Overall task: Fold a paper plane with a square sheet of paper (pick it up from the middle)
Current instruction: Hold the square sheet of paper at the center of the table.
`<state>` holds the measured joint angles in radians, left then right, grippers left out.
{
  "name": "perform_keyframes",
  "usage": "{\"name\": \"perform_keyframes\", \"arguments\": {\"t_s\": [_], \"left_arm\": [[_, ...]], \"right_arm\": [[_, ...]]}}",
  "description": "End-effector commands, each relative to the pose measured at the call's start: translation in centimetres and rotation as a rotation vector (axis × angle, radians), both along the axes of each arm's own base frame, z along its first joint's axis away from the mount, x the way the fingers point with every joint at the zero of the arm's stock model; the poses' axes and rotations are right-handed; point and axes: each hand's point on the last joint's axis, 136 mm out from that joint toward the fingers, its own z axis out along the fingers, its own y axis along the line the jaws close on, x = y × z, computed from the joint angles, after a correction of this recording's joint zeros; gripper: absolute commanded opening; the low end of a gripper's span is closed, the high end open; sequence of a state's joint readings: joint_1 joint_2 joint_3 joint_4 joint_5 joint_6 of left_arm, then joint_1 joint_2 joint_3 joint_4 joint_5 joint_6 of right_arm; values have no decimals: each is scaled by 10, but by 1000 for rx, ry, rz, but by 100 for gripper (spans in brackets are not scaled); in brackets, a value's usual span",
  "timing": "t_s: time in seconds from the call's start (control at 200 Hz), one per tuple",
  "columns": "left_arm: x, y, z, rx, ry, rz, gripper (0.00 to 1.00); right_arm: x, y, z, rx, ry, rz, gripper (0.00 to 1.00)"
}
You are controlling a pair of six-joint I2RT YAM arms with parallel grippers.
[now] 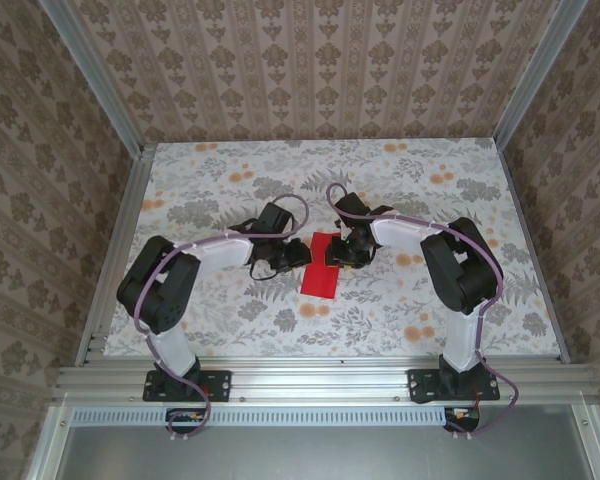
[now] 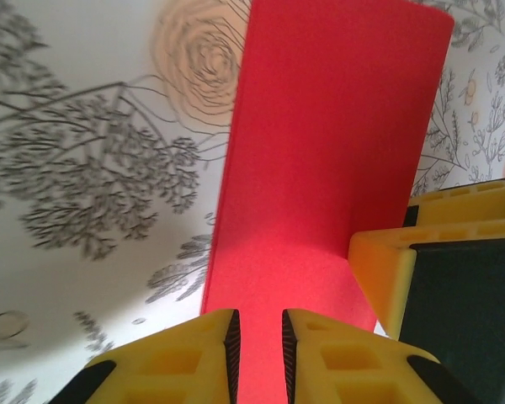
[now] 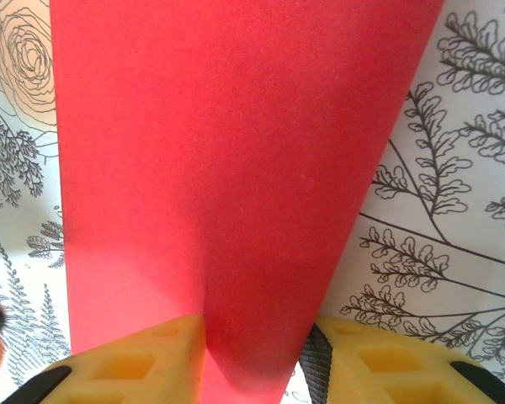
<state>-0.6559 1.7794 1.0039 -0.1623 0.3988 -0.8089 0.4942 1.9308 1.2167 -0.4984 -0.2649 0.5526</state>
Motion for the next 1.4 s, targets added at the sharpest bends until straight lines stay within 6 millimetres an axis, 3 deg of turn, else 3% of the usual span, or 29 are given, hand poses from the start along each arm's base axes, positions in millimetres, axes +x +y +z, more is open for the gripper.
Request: {"name": "perform_keyframes", "arguments": {"t_s": [0.0,0.255,0.555,0.65,0.83,0.91,1.035,1.205,1.395], "left_arm": [[2,-18,4,-44,0,-37,21],[0,-21,-12,-17,36,-41,15],[-8,-5,-35,90,77,-30,10],[-14,2,-43,125,95,-31,9],[-20,10,-53,160,116,-29,8],[-22,12,-57,168,122,-30,7],[-22,13,-60,178,126,-29,6],[-22,13,-61,189,130,-29,5],[-24,15,-63,203,137,-24,5]], "right_arm": [[-16,-28,-41,-145,81,-25,40],[-18,-29,-43,-143,90,-25,40],[-15,-24,-36,-122,81,-28,40],[-7,-16,-18,-77,46,-36,42],[5,-7,42,16,-64,-69,53],[7,-7,62,48,-127,-84,54],[1,-1,73,119,-155,-62,44],[-5,21,58,204,-82,-24,18],[-4,30,35,235,-29,-17,12]]}}
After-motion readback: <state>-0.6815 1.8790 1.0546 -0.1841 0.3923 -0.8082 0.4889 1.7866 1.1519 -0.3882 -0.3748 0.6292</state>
